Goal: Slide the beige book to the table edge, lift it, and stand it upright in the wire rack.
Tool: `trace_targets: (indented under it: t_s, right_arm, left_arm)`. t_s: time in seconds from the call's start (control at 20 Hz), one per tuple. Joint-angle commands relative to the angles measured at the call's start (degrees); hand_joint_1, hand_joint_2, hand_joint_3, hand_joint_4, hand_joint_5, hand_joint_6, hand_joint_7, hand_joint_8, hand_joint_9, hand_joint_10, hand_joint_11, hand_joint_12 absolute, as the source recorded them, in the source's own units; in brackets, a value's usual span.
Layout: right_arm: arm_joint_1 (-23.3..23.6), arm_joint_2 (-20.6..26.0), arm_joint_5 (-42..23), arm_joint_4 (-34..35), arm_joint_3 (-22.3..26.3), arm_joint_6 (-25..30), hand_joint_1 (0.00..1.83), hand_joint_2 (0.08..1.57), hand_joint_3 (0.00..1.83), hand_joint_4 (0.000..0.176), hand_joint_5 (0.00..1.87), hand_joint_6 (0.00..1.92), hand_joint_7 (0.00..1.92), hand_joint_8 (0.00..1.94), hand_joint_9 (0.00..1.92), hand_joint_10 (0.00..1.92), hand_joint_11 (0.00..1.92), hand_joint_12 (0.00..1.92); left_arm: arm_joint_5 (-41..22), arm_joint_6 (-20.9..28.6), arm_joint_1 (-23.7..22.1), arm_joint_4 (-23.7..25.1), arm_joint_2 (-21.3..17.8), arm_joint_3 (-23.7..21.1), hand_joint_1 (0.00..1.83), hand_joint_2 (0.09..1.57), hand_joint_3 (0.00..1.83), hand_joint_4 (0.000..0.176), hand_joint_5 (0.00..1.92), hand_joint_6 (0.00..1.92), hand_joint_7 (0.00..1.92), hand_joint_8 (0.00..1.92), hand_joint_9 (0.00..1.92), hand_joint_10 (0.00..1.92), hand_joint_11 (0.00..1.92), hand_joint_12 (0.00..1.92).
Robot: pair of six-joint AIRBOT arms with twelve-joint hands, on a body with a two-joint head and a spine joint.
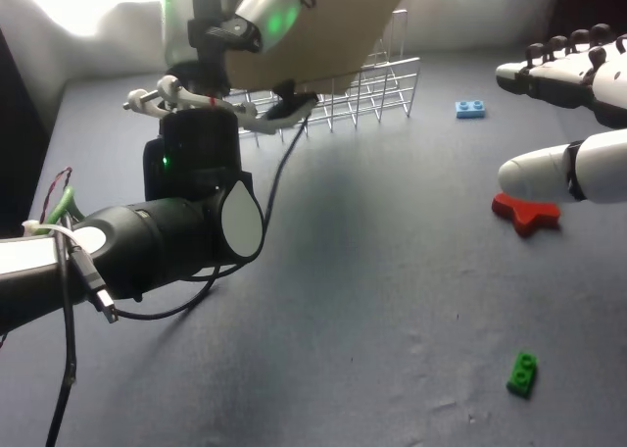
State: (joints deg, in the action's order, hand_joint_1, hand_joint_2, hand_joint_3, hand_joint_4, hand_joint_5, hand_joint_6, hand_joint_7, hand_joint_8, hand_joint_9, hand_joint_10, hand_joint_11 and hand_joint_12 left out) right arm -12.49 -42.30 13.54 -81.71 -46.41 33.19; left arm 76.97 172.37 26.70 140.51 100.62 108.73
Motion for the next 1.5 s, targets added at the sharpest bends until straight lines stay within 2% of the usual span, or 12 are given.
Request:
trace_targets:
  t_s: [0.0,0.1,0.5,0.55,0.6,0.65,0.75,1.25,1.3,1.35,1.4,1.45]
  right_arm:
    - [0.9,0.4,-0.2,-1.2,0.0,0.5,0.00,1.10,0.00,0.000,0.00,0.00,0.00,0.00,0.00,0.00,0.00,0.00]
    - [0.9,0.3,-0.2,-1.2,0.0,0.5,0.00,1.11,0.00,0.000,0.00,0.00,0.00,0.00,0.00,0.00,0.00,0.00]
    - [1.1,-0.1,-0.2,-1.2,0.1,0.6,0.00,1.11,0.00,0.000,0.00,0.00,0.00,0.00,0.00,0.00,0.00,0.00]
    - [1.1,-0.1,-0.2,-1.2,0.1,0.6,0.00,1.11,0.00,0.000,0.00,0.00,0.00,0.00,0.00,0.00,0.00,0.00]
    - [1.2,-0.1,-0.2,-1.2,0.1,0.6,0.00,1.11,0.00,0.000,0.00,0.00,0.00,0.00,0.00,0.00,0.00,0.00]
    - [1.2,-0.2,-0.2,-1.2,0.1,0.6,0.00,1.11,0.00,0.000,0.00,0.00,0.00,0.00,0.00,0.00,0.00,0.00]
    - [1.2,-0.3,-0.2,-1.2,0.1,0.6,0.00,1.11,0.00,0.000,0.00,0.00,0.00,0.00,0.00,0.00,0.00,0.00]
    - [1.5,-1.4,-0.2,-1.2,0.1,0.9,0.00,1.11,0.00,0.000,0.00,0.00,0.00,0.00,0.00,0.00,0.00,0.00]
    - [1.5,-1.5,-0.2,-1.2,0.1,0.9,0.00,1.11,0.00,0.000,0.00,0.00,0.00,0.00,0.00,0.00,0.00,0.00]
    - [1.5,-1.5,-0.2,-1.2,0.1,1.0,0.00,1.11,0.00,0.000,0.00,0.00,0.00,0.00,0.00,0.00,0.00,0.00]
    - [1.5,-1.5,-0.2,-1.2,0.1,1.1,0.00,1.10,0.00,0.000,0.00,0.00,0.00,0.00,0.00,0.00,0.00,0.00]
    - [1.5,-1.5,-0.2,-1.2,0.1,1.1,0.00,1.10,0.00,0.000,0.00,0.00,0.00,0.00,0.00,0.00,0.00,0.00]
  left_arm:
    - [1.2,0.5,0.7,0.6,0.1,0.0,1.17,1.24,0.00,0.000,0.76,1.22,0.78,1.46,0.68,1.28,0.51,1.44]
    - [0.2,0.5,0.9,0.4,0.0,0.4,1.18,1.23,0.00,0.000,0.78,1.18,0.79,1.46,0.70,1.27,0.53,1.43]
    - [-1.3,0.5,0.8,-1.8,-0.4,3.5,1.16,1.25,0.00,0.000,0.74,1.25,0.73,1.53,0.63,1.35,0.48,1.48]
    - [-1.7,0.5,0.9,-2.0,-0.4,3.9,1.29,1.25,0.00,0.000,0.73,1.24,0.71,1.49,0.64,1.56,0.48,1.49]
    - [-2.3,0.5,0.9,-2.2,-0.5,4.1,1.19,1.24,0.00,0.000,0.76,1.22,0.74,1.50,0.62,1.42,0.48,1.49]
    - [-2.8,0.5,0.9,-2.5,-0.6,4.2,1.31,1.24,0.00,0.000,0.74,1.23,0.74,1.45,0.66,1.53,0.50,1.48]
    - [-3.6,0.5,0.5,-3.2,-0.4,4.7,1.33,1.24,0.00,0.000,0.72,1.25,0.73,1.46,0.67,1.57,0.49,1.50]
    - [-10.8,0.5,0.1,-3.6,0.2,4.9,1.33,1.24,0.00,0.000,0.73,1.22,0.73,1.46,0.68,1.56,0.48,1.47]
    - [-11.4,0.5,-0.1,-2.7,0.2,5.2,1.21,1.23,0.00,0.000,0.77,1.19,0.77,1.48,0.66,1.39,0.49,1.48]
    - [-12.0,0.5,-0.4,-1.7,0.3,5.6,1.31,1.23,0.00,0.000,0.75,1.19,0.75,1.45,0.67,1.52,0.48,1.48]
    - [-12.2,0.5,-0.8,-1.4,0.4,6.0,1.33,1.23,0.00,0.000,0.75,1.19,0.75,1.44,0.68,1.53,0.51,1.45]
    - [-12.6,0.5,-1.1,-1.4,0.4,6.5,1.20,1.24,0.00,0.000,0.76,1.21,0.76,1.49,0.66,1.38,0.50,1.45]
